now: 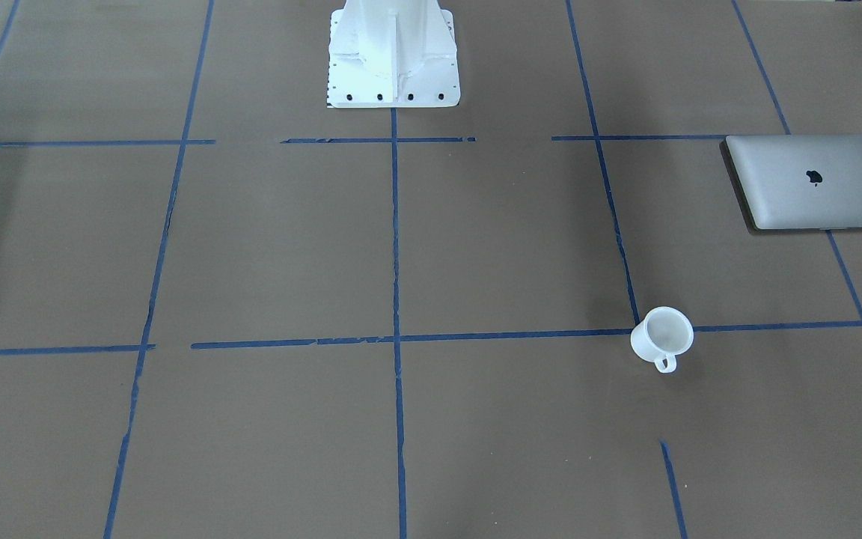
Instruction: Place cup on laptop
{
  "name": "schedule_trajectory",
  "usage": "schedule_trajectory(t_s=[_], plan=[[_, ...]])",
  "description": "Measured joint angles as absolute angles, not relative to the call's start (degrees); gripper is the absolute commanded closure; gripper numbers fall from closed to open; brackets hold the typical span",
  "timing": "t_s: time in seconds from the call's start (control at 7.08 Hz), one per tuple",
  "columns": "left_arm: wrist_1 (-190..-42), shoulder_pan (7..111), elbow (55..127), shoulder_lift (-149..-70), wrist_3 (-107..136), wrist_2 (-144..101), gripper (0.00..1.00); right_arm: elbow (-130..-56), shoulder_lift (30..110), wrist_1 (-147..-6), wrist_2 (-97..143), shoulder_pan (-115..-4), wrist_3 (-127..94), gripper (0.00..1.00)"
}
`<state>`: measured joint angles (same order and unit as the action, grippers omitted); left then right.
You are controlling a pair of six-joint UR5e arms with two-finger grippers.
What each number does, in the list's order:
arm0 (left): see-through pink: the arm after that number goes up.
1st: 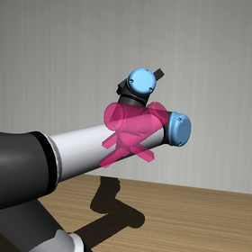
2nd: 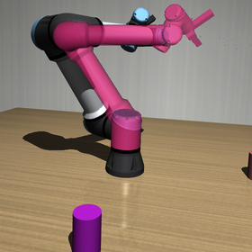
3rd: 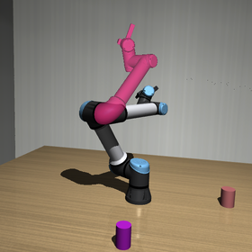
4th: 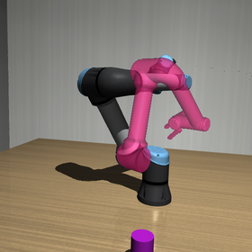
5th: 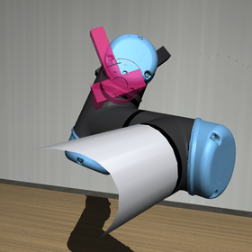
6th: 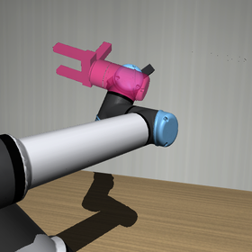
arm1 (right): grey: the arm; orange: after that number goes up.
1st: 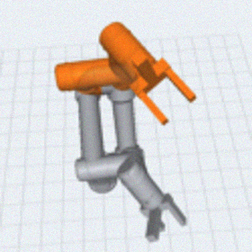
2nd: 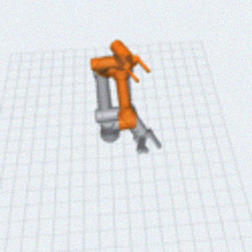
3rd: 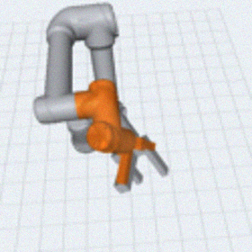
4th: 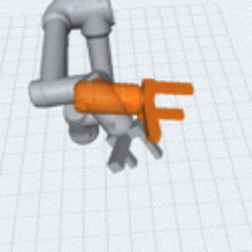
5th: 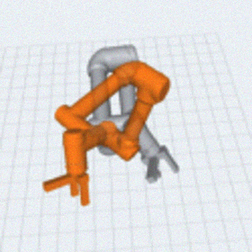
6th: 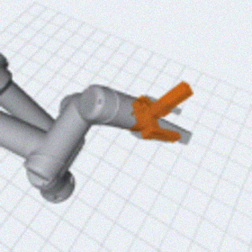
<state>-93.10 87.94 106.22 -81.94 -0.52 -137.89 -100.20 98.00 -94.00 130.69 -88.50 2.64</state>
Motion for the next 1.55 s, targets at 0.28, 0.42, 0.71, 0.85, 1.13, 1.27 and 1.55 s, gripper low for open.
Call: schedule_trajectory(t_s=[0.28, 0.42, 0.71, 0.85, 1.13, 1.27, 1.55], plan=[[-99.88, 80.59, 105.56, -86.22, 11.64, -138.57, 0.00, -100.20, 98.00, -93.97, 130.69, -88.50, 2.64, 0.00], [-100.62, 77.09, 104.90, -89.64, 18.11, -138.33, 0.00, -100.20, 97.98, -93.96, 130.69, -88.50, 2.64, 0.00], [-100.86, 70.30, 100.63, -98.73, 29.37, -136.05, 0.00, -100.20, 97.96, -93.95, 130.69, -88.50, 2.64, 0.00], [-100.84, 68.26, 96.20, -104.46, 33.08, -135.07, 0.00, -100.20, 97.94, -93.95, 130.68, -88.51, 2.64, 0.00], [-101.05, 66.49, 85.42, -114.54, 36.83, -133.94, 0.01, -100.20, 97.91, -93.95, 130.67, -88.51, 2.64, 0.00], [-101.52, 65.56, 80.37, -118.13, 38.64, -132.78, 0.01, -100.20, 97.91, -93.95, 130.68, -88.51, 2.64, 0.00], [-102.22, 63.45, 73.68, -122.28, 41.20, -131.06, 0.01, -100.19, 97.91, -93.97, 130.69, -88.50, 2.64, 0.00]])
